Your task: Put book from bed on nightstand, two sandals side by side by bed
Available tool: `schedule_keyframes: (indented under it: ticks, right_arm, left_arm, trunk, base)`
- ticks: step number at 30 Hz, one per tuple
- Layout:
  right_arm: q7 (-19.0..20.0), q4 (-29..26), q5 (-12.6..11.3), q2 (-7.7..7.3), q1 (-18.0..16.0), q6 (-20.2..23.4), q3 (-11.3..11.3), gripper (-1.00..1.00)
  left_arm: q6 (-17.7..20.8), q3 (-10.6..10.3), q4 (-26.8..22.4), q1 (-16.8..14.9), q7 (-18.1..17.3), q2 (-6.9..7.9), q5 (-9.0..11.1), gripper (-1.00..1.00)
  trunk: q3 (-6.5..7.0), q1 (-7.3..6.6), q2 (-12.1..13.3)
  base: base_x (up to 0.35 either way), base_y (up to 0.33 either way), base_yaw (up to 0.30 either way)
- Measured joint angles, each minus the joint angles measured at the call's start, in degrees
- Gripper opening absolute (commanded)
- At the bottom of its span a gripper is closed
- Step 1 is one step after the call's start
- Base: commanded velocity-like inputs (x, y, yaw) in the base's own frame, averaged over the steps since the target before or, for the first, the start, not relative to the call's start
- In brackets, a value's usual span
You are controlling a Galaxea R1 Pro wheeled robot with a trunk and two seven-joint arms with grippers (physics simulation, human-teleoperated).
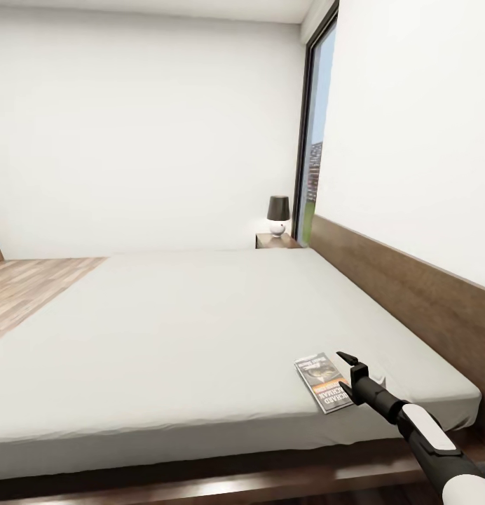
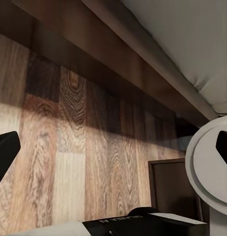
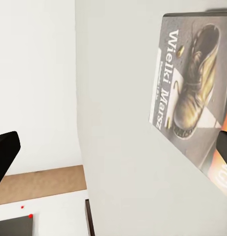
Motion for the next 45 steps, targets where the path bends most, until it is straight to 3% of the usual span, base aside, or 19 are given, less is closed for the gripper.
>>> schedule_keyframes:
  ticks: [23, 45]
  right_arm:
    - [0.62, -0.49, -0.06, -0.45, 0.04, -0.06, -0.05, 1.0]
    - [-0.06, -10.9, 0.2, -2.98, 1.96, -0.63, -0.14, 1.0]
  left_arm:
    - [0.0, -0.01, -0.01, 0.0, 0.09, 0.0, -0.05, 1.0]
    - [0.0, -0.02, -0.04, 0.0, 0.13, -0.43, -0.09, 1.0]
  trunk:
    - [0.0, 0.0, 0.0]
    - [0.0, 0.0, 0.0]
  base:
    - [0.0, 0.0, 0.0]
    - [0.0, 0.0, 0.0]
